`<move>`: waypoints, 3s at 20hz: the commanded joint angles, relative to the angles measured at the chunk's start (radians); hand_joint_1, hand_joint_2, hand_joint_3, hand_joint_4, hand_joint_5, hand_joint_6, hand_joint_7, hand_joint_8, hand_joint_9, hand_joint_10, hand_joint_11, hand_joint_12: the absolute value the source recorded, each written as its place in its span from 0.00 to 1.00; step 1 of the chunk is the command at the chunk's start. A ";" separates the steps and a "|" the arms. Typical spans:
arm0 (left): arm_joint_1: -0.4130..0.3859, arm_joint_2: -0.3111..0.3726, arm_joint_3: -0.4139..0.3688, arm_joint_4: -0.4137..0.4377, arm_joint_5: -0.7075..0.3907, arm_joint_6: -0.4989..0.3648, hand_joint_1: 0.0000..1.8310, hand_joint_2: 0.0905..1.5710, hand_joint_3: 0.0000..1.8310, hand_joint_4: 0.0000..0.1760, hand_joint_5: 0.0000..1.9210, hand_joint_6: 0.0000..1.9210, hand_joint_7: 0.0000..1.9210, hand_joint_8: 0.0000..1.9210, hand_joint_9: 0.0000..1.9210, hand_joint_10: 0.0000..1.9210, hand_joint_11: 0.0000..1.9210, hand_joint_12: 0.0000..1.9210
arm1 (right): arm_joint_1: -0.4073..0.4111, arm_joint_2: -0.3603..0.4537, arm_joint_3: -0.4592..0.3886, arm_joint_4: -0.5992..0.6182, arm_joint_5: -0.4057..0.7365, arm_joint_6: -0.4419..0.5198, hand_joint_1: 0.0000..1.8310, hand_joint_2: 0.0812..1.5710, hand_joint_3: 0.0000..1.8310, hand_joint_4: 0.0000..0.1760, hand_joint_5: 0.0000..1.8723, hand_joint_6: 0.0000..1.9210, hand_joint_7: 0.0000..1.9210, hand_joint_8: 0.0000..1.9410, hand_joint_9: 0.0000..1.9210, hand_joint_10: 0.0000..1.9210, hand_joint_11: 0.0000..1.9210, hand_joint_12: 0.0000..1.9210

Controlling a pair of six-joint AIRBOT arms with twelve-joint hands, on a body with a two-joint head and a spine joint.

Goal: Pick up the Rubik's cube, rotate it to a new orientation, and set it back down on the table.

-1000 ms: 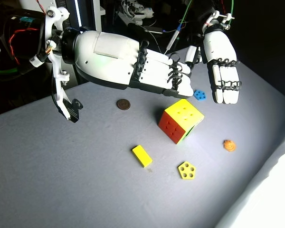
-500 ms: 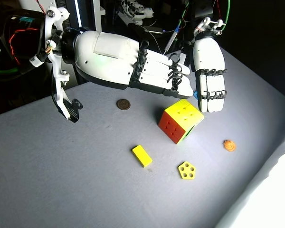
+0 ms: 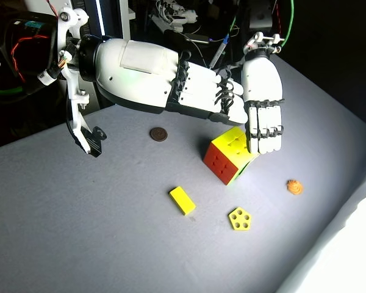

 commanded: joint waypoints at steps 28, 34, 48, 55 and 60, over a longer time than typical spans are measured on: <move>0.027 -0.142 0.152 -0.017 -0.033 0.047 0.51 0.65 0.00 0.00 0.00 0.00 0.00 0.00 0.00 0.00 0.00 0.00 | 0.004 0.005 -0.005 0.003 0.128 0.001 0.05 0.83 0.00 0.00 0.04 0.00 0.07 0.00 0.06 0.00 0.00 0.15; 0.046 -0.147 0.165 -0.045 -0.033 0.083 0.50 0.65 0.00 0.00 0.00 0.00 0.00 0.00 0.00 0.00 0.00 0.00 | 0.003 0.006 -0.005 0.002 0.129 0.001 0.03 0.83 0.00 0.00 0.05 0.00 0.08 0.00 0.06 0.00 0.00 0.13; 0.053 -0.155 0.207 -0.045 -0.024 0.083 0.56 0.58 0.00 0.00 0.00 0.00 0.00 0.00 0.00 0.00 0.00 0.00 | -0.021 0.015 -0.005 0.015 0.131 0.001 0.05 0.83 0.00 0.00 0.05 0.00 0.07 0.00 0.07 0.00 0.00 0.08; 0.051 -0.164 0.206 -0.045 -0.018 0.083 0.54 0.59 0.00 0.00 0.00 0.00 0.00 0.00 0.00 0.00 0.00 0.00 | -0.028 0.015 -0.007 0.018 0.131 0.002 0.02 0.83 0.00 0.00 0.04 0.01 0.09 0.00 0.07 0.01 0.00 0.14; 0.041 -0.178 0.208 -0.046 -0.018 0.083 0.54 0.69 0.00 0.00 0.13 0.02 0.18 0.04 0.14 0.11 0.00 0.43 | -0.028 0.015 -0.009 0.018 0.131 0.001 0.05 0.82 0.00 0.00 0.05 0.01 0.09 0.00 0.08 0.01 0.00 0.12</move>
